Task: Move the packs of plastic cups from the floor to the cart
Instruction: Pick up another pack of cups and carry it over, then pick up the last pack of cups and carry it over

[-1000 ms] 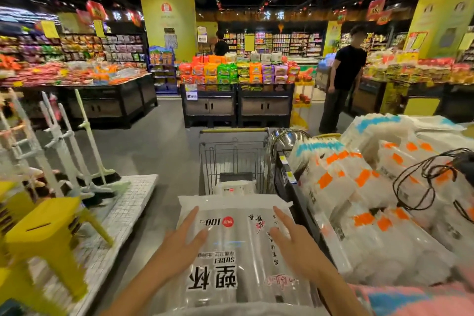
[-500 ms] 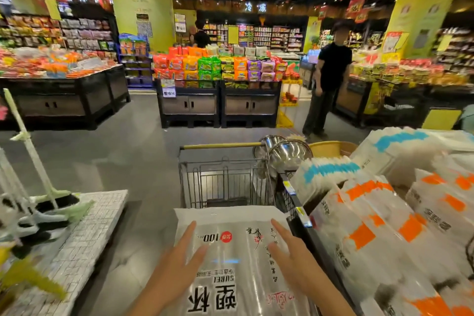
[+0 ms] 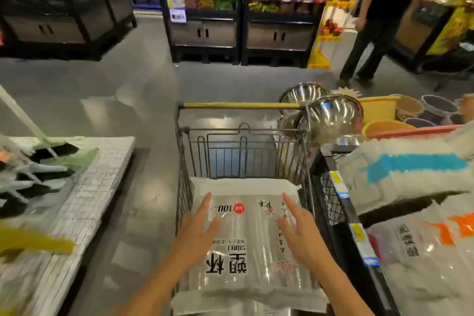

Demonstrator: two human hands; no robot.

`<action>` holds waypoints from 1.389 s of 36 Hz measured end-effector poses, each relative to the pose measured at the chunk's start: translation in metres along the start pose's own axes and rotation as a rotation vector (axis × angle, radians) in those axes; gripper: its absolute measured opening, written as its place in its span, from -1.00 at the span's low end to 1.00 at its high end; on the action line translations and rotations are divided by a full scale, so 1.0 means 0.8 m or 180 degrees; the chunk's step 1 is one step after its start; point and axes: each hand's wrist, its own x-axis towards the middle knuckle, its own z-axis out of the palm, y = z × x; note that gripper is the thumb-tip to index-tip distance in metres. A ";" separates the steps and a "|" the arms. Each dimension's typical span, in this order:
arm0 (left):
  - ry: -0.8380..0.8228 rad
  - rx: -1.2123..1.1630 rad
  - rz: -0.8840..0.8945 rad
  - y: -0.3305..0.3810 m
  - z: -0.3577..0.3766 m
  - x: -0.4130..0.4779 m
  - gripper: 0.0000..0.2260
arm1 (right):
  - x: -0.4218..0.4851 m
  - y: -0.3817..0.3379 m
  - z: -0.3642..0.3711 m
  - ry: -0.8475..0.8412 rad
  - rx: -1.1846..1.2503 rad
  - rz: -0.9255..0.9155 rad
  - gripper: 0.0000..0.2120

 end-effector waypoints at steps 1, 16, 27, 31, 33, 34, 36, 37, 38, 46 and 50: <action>0.0027 0.0018 -0.0026 -0.009 0.010 0.023 -0.43 | 0.022 0.011 0.008 -0.0044 0.0008 0.0020 -0.45; -0.0151 -0.0135 -0.0469 -0.120 0.121 0.193 -0.44 | 0.180 0.151 0.131 -0.0225 0.0028 0.0357 -0.45; -0.0032 -0.0046 -0.0459 -0.128 0.129 0.200 -0.44 | 0.178 0.141 0.131 -0.0243 -0.0019 0.0337 -0.46; -0.0153 0.0406 -0.0664 -0.105 0.110 0.187 -0.45 | 0.172 0.124 0.116 -0.0320 -0.0402 0.0535 -0.45; -0.0176 0.0763 -0.0674 -0.093 0.095 0.184 -0.44 | 0.171 0.113 0.103 -0.0335 -0.0769 0.0569 -0.45; -0.0166 0.0941 -0.0634 -0.086 0.087 0.182 -0.44 | 0.169 0.104 0.094 -0.0344 -0.0977 0.0528 -0.46; -0.0135 0.1318 -0.0481 -0.066 0.063 0.177 -0.46 | 0.168 0.082 0.076 -0.0322 -0.1337 0.0251 -0.47; -0.0110 0.1490 -0.0389 -0.055 0.050 0.173 -0.47 | 0.167 0.069 0.066 -0.0324 -0.1499 0.0068 -0.48; -0.0057 0.1626 -0.0299 -0.041 0.036 0.168 -0.48 | 0.167 0.054 0.055 -0.0355 -0.1651 -0.0093 -0.48; 0.0650 0.1805 0.0055 0.076 -0.089 0.084 -0.59 | 0.150 -0.111 -0.022 -0.0640 -0.2543 -0.1197 -0.56; 0.0917 0.1908 -0.0029 0.110 -0.141 0.025 -0.61 | 0.131 -0.187 -0.041 -0.0736 -0.2732 -0.1556 -0.56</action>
